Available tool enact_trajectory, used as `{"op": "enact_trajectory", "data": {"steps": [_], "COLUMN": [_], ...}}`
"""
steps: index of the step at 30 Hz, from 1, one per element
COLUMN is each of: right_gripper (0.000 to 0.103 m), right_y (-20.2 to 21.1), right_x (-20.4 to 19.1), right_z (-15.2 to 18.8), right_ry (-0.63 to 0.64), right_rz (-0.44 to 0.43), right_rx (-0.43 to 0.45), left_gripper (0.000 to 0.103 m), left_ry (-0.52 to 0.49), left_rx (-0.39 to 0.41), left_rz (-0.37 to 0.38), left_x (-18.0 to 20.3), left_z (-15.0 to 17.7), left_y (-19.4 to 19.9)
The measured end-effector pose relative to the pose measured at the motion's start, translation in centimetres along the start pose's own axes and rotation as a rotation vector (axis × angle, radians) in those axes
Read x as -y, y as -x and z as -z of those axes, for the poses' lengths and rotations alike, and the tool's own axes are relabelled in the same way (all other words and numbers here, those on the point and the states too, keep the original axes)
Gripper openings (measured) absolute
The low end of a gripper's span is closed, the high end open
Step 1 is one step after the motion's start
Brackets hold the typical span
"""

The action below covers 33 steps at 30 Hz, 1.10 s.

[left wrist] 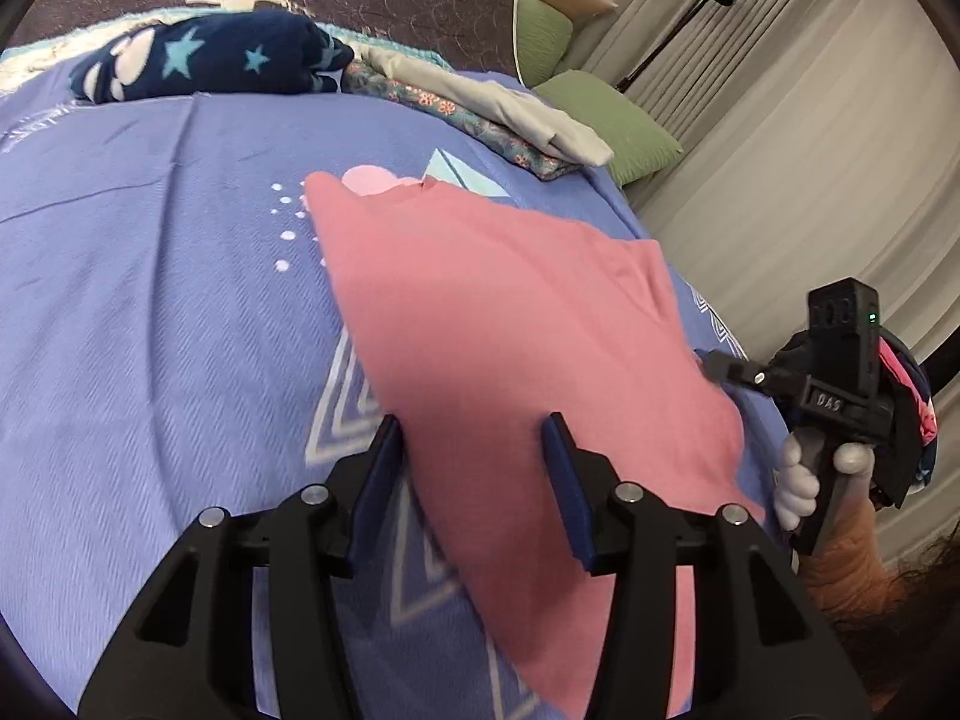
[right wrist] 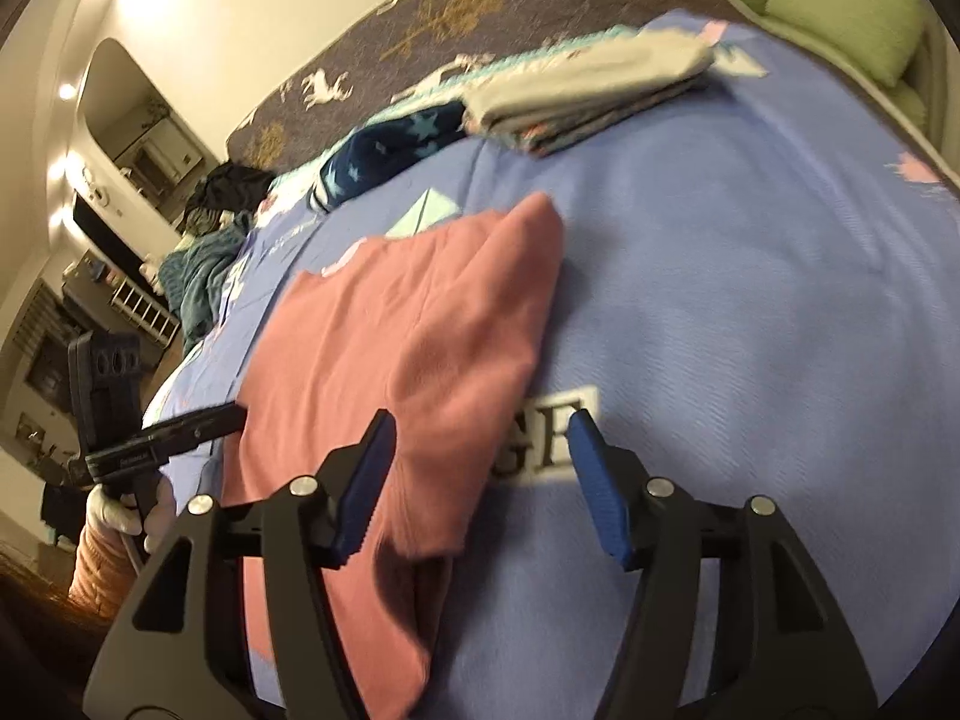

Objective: Fold small clothes

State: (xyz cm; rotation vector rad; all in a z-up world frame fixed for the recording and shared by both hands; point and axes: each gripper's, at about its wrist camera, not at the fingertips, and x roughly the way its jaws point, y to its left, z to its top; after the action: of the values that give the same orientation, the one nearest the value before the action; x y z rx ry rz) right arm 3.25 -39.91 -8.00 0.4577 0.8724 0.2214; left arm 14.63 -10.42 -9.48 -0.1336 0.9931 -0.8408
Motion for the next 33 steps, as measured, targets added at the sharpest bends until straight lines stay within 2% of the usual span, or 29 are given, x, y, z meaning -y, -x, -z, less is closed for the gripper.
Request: {"op": "enact_trajectory", "data": {"steps": [3,7,13,17,20,22,24,26,29,33], "right_gripper": [0.067,0.068,0.067,0.065,0.060,0.051,0.038,0.033,0.023,0.020], "right_y": [-2.0,-3.0,-5.1,-6.0,-6.3,-6.3,-6.3,-6.2,-5.1,-3.0], "right_x": [0.2,0.3,0.4,-0.3,-0.6,-0.4,-0.2,-0.3,-1.4,-3.3], "right_z": [-0.6,-2.0,-4.0,-4.4,-4.3,-4.3,-4.1,-4.0,-3.7,-3.1], "right_ry": [-0.002,0.023,0.032,0.065,0.086,0.084,0.067,0.072,0.120,0.174], "right_rz": [-0.037,-0.100,-0.204,-0.208,-0.197,-0.191,-0.189,-0.194,-0.155,-0.140], "right_rx": [-0.030,-0.049,-0.083,-0.091,-0.091,-0.087,-0.077,-0.070,-0.017,0.069], "left_gripper": [0.049,0.049,0.049,0.048,0.045,0.043,0.040,0.035,0.027,0.024], "left_ry": [0.033,0.059,0.017,0.013,0.015,0.011,0.004,-0.011,-0.063,-0.123], "left_rx": [-0.012,-0.022,-0.031,-0.027,-0.023,-0.015,-0.008,-0.003,0.027,0.087], "left_rz": [0.058,0.140,0.158,0.169,0.172,0.170,0.161,0.146,0.098,0.045], "left_x": [-1.0,-2.2,-1.9,-1.9,-2.0,-1.9,-1.7,-1.4,-0.2,1.9], "left_z": [-0.7,-1.3,-2.9,-3.9,-4.2,-4.0,-3.8,-3.8,-3.6,-3.6], "left_y": [-1.0,-1.6,-2.9,-3.5,-3.9,-3.8,-3.8,-3.6,-2.9,-1.0]}}
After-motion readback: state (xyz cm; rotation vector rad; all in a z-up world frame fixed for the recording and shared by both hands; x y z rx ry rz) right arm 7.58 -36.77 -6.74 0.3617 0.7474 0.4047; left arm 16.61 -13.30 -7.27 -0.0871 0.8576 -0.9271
